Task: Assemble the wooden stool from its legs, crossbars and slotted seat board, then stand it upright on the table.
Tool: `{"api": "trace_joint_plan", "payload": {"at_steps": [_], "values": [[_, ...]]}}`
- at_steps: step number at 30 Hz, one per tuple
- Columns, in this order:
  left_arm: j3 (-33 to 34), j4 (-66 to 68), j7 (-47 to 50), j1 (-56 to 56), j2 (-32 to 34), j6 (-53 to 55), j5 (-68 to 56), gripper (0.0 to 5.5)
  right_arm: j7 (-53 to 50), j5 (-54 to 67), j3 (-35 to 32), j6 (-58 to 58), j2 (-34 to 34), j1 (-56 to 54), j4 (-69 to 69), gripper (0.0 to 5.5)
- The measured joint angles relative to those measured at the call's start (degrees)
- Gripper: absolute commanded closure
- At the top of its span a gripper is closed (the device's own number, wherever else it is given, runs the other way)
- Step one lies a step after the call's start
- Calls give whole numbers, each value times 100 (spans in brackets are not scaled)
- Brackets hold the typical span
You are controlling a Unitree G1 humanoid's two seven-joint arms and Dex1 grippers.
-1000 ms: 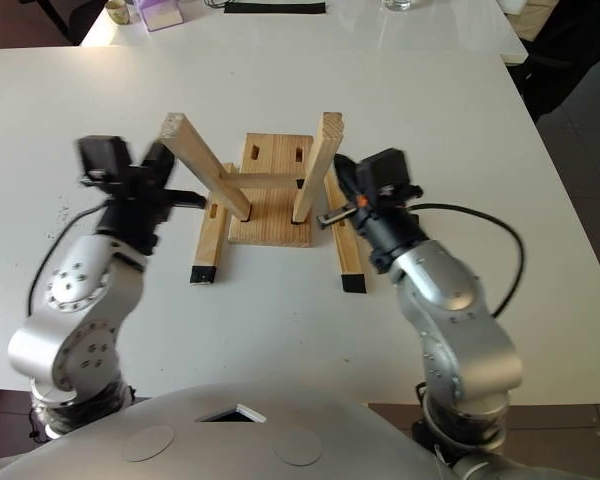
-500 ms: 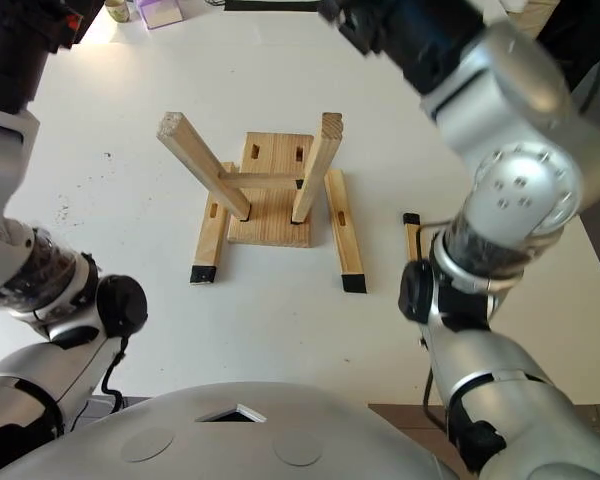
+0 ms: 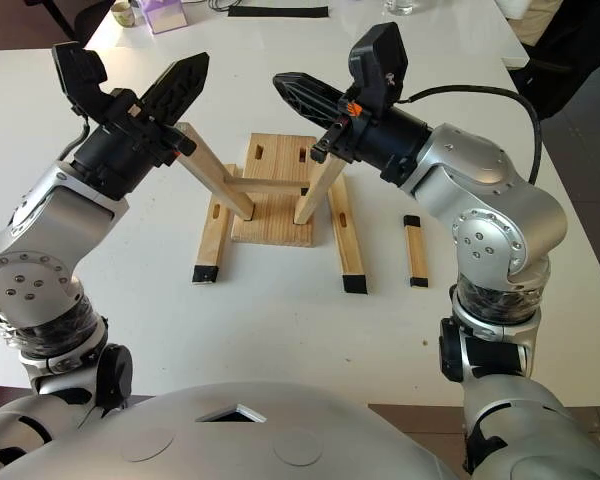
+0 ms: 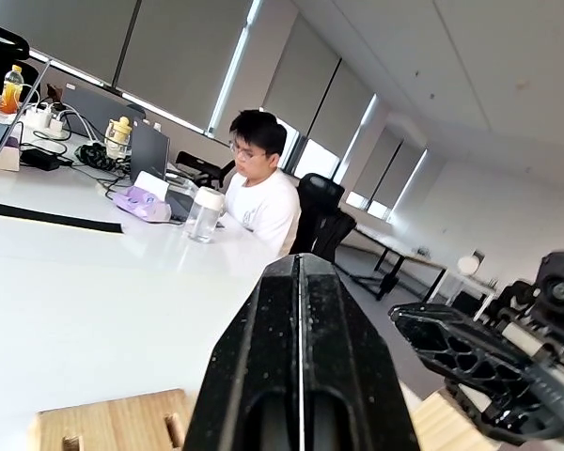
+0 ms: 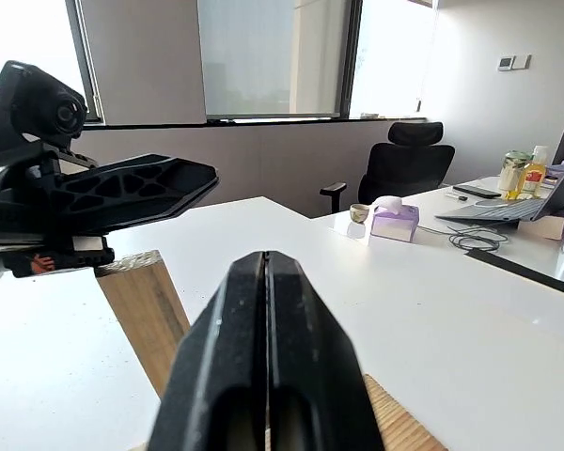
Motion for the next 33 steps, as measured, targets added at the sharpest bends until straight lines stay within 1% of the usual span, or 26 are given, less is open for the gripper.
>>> {"api": "trace_joint_plan", "payload": {"at_steps": [4,6,7,9,10,11,12,13,14,16,18,20,22,25,27,30,33], "values": [[-15,-37,152,-19,-21,-215,-202,550,-176,385,-266,176,125,-332,387,548],[76,-34,477,-93,-51,-362,-448,550,-506,1034,-738,295,298,-761,612,548],[195,-29,589,-187,-42,-449,-570,550,-668,1345,-967,307,328,-977,704,548],[707,-48,831,-628,179,-872,-1015,550,-1110,2181,-1602,309,319,-1582,994,548],[917,-53,875,-767,329,-1006,-1170,550,-1197,2360,-1769,304,280,-1718,1103,548],[1218,-7,786,-812,630,-1087,-1422,550,-1198,2393,-1888,292,138,-1773,1302,548],[1387,54,634,-769,856,-1094,-1491,550,-1116,2222,-1884,232,-14,-1730,1438,548],[1631,180,264,-426,1322,-1026,-1457,550,-881,1678,-1718,81,-378,-1444,1721,548],[1656,235,-6,-158,1496,-946,-1310,550,-687,1289,-1477,-91,-522,-1243,1859,548],[1350,398,-872,603,1907,-763,-699,550,-171,236,-681,-681,-835,-796,2251,548],[1036,514,-1477,1196,2134,-743,-197,550,160,-439,-139,-1110,-988,-491,2562,548],[345,536,-2514,2268,2385,-883,695,550,930,-1310,724,-1804,-1110,-60,2974,548],[-323,467,-3095,2932,2476,-933,1252,550,1618,-1566,1280,-2106,-1030,144,3142,548],[-950,404,-3509,3174,2494,-1261,2024,550,2364,-1725,1680,-2381,-889,156,3146,548],[-1218,470,-3523,3155,2424,-1365,2350,550,2667,-1723,1743,-2383,-900,231,3043,548],[-1542,742,-3261,2830,2047,-1482,2914,550,3175,-1748,1953,-2384,-1053,528,2697,548],[-1621,938,-3014,2585,1836,-1516,3313,550,3448,-1955,2320,-2384,-1121,834,2450,548]]}}
